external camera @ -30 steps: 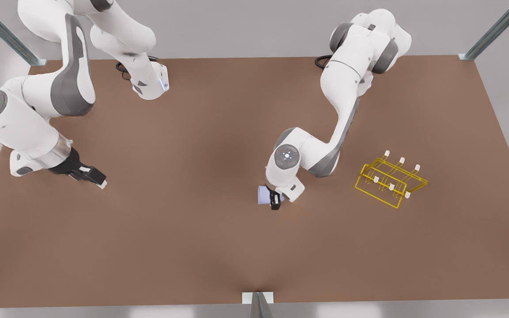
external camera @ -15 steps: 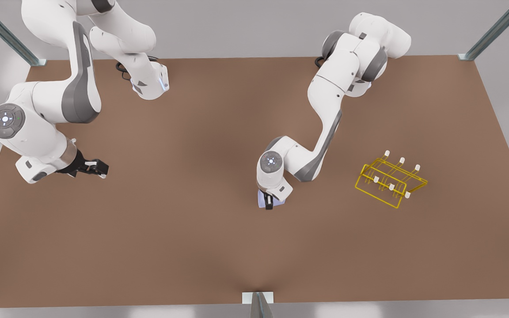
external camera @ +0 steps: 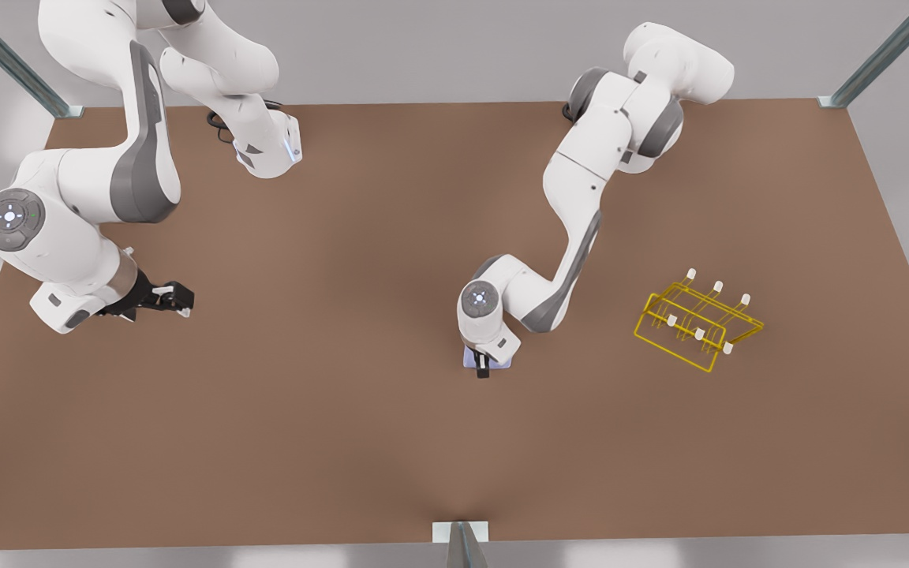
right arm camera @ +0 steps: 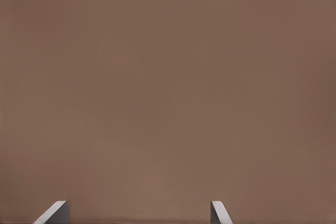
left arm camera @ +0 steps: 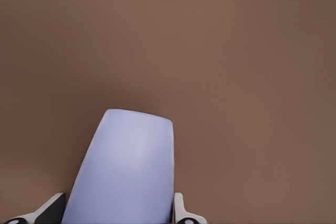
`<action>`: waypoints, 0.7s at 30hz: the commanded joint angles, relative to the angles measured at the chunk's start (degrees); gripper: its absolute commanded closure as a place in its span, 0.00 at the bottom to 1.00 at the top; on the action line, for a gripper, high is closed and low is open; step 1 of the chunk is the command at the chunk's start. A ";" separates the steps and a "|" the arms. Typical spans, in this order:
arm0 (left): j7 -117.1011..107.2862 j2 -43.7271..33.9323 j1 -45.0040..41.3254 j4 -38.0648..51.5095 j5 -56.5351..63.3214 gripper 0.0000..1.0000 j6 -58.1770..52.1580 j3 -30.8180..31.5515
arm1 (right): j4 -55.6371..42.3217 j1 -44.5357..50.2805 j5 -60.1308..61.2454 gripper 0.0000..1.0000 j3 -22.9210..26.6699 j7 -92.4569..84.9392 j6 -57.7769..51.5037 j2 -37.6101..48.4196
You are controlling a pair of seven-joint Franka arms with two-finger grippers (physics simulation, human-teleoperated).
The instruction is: Place the cup on the cup holder
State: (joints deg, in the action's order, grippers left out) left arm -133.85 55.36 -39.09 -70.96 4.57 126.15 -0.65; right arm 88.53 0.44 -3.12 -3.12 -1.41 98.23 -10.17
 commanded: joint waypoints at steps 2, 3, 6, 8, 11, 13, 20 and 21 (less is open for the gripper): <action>-1.50 0.19 -0.02 0.03 0.35 0.00 0.85 0.03 | -0.03 -0.08 0.04 0.00 0.05 -5.45 -0.05 0.06; -1.50 0.19 -0.02 0.03 0.35 0.00 0.94 -0.05 | -0.03 0.00 0.04 0.00 0.05 -5.45 -0.05 0.06; -1.41 0.19 -0.02 0.12 1.14 0.27 0.94 -0.05 | -0.03 0.00 0.04 0.00 -0.04 -5.36 -0.05 0.06; -1.24 0.10 -0.02 0.38 1.41 0.25 0.85 -0.05 | -0.03 -0.17 0.04 0.00 0.05 -5.45 -0.14 0.06; 0.87 -4.02 0.95 0.73 0.88 0.24 -3.19 -0.14 | -0.02 -0.17 0.04 0.00 -0.04 -5.45 -0.14 0.06; 1.84 -7.45 1.74 0.73 0.97 0.23 -10.22 -0.23 | 0.06 -0.17 0.04 0.00 0.05 -5.45 -0.14 0.06; 2.72 -10.18 0.34 0.73 16.52 0.21 -38.70 -0.41 | -0.03 -0.17 0.04 0.00 0.05 -5.45 -0.14 0.06; 2.72 -10.09 -0.10 0.73 20.56 0.21 -43.53 -0.41 | -0.03 -0.17 0.04 0.00 0.05 -5.45 -0.14 -0.03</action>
State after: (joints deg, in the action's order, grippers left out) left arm -132.49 45.35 -38.82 -70.24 17.48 100.67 -1.05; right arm 88.54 0.29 -3.13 -3.11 -5.12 98.12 -10.18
